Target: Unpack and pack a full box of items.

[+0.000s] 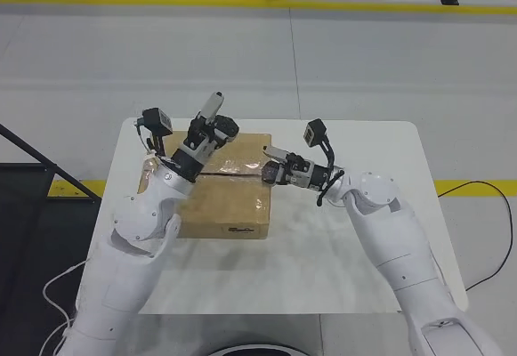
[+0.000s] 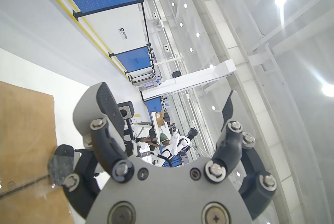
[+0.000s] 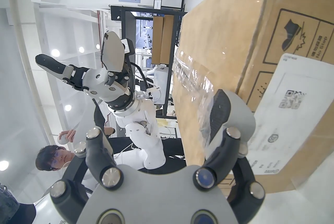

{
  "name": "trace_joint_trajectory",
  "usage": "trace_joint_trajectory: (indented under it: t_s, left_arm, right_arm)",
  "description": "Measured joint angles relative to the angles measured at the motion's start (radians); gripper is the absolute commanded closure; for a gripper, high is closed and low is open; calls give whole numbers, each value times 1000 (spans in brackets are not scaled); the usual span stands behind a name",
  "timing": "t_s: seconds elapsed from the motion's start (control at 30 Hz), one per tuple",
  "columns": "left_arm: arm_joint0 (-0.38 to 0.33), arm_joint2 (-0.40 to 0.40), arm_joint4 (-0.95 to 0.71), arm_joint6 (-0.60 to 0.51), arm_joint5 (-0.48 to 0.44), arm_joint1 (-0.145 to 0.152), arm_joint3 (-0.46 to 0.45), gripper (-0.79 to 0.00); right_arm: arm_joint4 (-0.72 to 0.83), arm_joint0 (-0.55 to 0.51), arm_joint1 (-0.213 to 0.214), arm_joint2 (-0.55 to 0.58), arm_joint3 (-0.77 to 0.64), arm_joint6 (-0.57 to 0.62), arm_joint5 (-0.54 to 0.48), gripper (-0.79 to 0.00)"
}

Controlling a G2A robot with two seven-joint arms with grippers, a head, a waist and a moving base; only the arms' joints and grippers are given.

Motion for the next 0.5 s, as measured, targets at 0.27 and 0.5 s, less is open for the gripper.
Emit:
trace_joint_trajectory:
  t_s: [0.27, 0.5]
  left_arm:
    - [34, -54, -11, -20, 2, 6, -32, -785]
    - [46, -81, -23, -27, 0, 9, -37, -785]
  right_arm:
    - [-43, -25, 20, 30, -73, 25, 62, -785]
    - [-50, -30, 24, 25, -96, 19, 80, -785]
